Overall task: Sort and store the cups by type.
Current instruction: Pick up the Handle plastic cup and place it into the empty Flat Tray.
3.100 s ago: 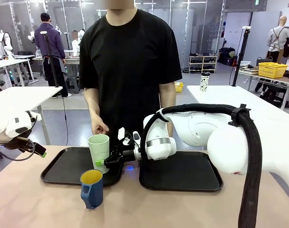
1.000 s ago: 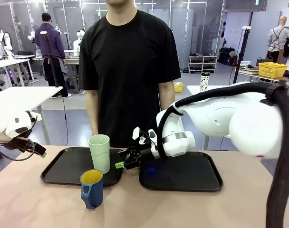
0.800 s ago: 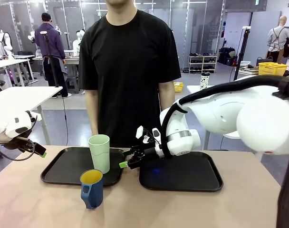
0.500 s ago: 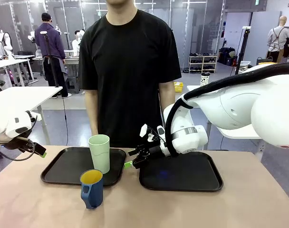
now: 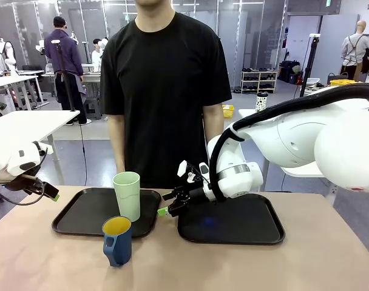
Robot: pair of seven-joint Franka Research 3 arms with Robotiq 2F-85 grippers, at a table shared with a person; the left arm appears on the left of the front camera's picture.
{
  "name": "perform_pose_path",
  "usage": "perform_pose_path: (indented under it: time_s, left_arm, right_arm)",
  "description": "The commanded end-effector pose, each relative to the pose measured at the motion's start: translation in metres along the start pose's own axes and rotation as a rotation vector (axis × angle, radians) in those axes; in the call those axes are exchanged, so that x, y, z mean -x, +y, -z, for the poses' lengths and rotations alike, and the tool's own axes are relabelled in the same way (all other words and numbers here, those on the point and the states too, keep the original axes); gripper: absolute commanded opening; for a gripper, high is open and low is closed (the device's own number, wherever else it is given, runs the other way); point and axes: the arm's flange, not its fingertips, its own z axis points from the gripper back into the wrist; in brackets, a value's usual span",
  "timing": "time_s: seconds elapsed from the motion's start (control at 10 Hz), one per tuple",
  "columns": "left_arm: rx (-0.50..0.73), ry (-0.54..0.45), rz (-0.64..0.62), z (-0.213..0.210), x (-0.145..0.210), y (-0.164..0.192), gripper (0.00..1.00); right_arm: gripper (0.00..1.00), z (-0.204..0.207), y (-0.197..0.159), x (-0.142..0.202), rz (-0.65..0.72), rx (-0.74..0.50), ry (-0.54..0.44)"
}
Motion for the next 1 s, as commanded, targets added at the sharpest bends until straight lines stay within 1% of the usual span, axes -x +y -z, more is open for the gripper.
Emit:
perform_pose_path:
  time_s: [0.0,0.4,0.5,0.6,0.7,0.8,0.9]
  left_arm:
    - [-0.006,0.000,0.008,-0.001,0.000,0.001,1.00]
    - [-0.006,0.000,0.008,-0.001,0.000,0.001,1.00]
    - [-0.006,0.000,0.008,-0.001,0.000,0.001,1.00]
    - [-0.006,0.000,0.008,-0.001,0.000,0.001,1.00]
    - [-0.006,0.000,0.008,-0.001,0.000,0.001,1.00]
    - [-0.006,0.000,0.008,-0.001,0.000,0.001,1.00]
    - [-0.006,0.000,0.008,-0.001,0.000,0.001,1.00]
  right_arm:
    - [1.00,0.002,-0.002,-0.001,-0.007,-0.003,-0.013]
    - [1.00,0.002,-0.002,-0.001,-0.007,-0.003,-0.013]
    - [1.00,0.000,0.000,0.000,-0.001,0.000,0.000]
    - [1.00,-0.025,0.034,-0.006,-0.054,0.054,0.139]
    - [1.00,-0.049,0.060,-0.016,-0.089,0.094,0.211]
    - [1.00,-0.072,0.084,-0.029,-0.105,0.118,0.327]
    - [1.00,-0.092,0.100,-0.043,-0.099,0.156,0.449]
